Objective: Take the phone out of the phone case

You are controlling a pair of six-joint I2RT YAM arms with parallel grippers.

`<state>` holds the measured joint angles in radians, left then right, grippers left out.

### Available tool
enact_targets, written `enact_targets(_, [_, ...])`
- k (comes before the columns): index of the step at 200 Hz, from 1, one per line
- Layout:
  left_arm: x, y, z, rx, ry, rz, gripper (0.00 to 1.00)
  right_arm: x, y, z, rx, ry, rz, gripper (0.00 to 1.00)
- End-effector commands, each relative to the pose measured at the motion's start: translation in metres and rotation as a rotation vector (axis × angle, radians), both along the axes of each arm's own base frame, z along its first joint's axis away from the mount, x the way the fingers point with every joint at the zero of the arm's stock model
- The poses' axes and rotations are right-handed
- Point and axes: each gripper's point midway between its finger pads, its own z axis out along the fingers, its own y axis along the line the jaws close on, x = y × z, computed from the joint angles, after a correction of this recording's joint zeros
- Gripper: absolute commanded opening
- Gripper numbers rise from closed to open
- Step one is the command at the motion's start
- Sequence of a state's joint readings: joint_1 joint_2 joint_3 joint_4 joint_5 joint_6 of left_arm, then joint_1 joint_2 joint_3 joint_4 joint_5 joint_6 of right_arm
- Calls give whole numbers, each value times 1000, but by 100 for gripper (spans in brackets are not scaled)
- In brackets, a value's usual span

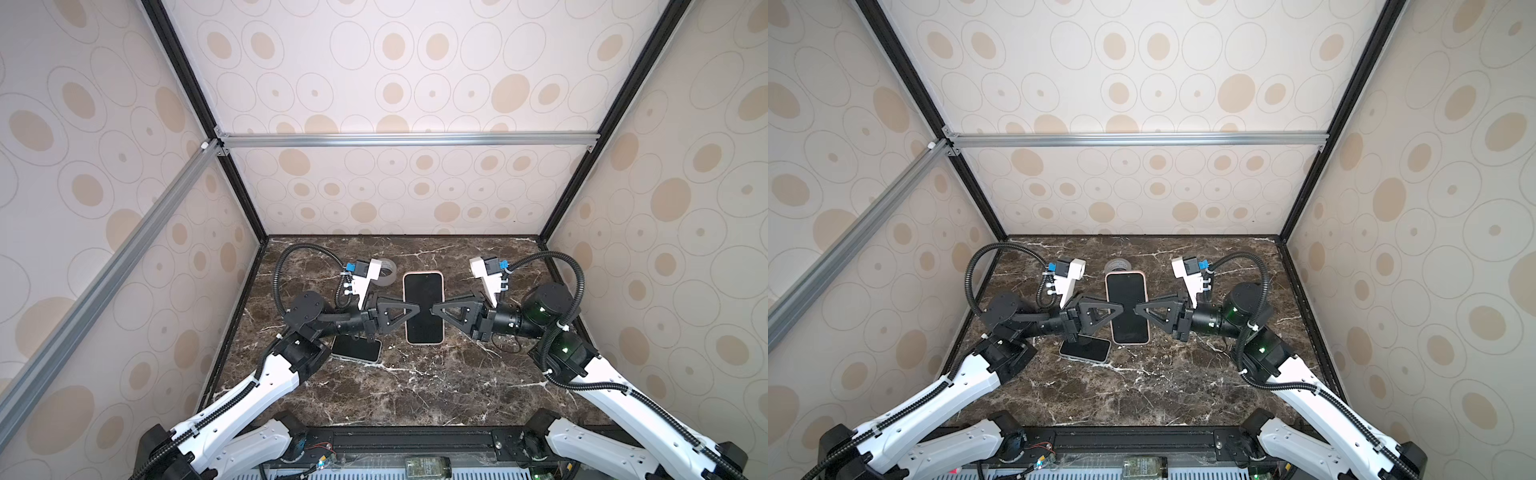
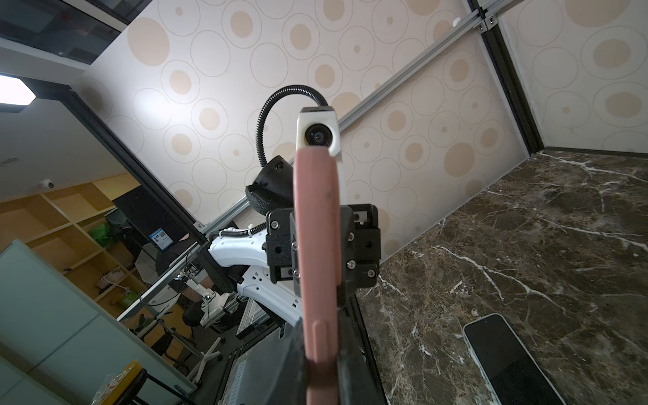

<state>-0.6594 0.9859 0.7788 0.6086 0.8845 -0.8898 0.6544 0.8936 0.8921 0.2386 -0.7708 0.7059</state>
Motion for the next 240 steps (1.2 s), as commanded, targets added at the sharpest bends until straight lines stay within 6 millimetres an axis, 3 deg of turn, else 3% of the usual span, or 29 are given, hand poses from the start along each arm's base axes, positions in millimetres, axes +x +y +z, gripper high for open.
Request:
enact_targets(1, [-8, 5, 23, -36, -103, 11, 0, -9, -7, 23, 44, -34, -4, 14])
enact_targets(16, [-3, 6, 24, -29, -104, 43, 0, -3, -10, 21, 37, -42, -48, 38])
enact_targets(32, [9, 10, 24, -21, -105, 127, 0, 4, -15, 18, 48, -62, -115, 54])
enact_targets(43, [10, 15, 23, -37, -123, 165, 0, 10, -21, 19, 72, -77, -175, 60])
enact_targets(76, [18, 19, 14, 6, -126, 230, 0, 17, -32, 19, 73, -75, -266, 59])
enact_targets(116, [-5, 17, 26, 5, -220, 128, 0, 10, -28, 19, -5, -96, -226, 56])
enact_targets(153, [7, 23, 27, 57, -237, 233, 0, 15, -42, 40, 66, -107, -311, 54])
enact_targets(178, [2, 19, 26, 44, -239, 187, 0, 25, -46, 47, 104, -104, -370, 53])
enact_targets(207, [-16, 15, 30, -3, -285, 77, 0, 22, -35, 62, 167, -106, -293, 49])
enact_targets(240, [-19, 14, 34, -20, -287, 49, 0, 15, -32, 91, 343, -106, -196, 46])
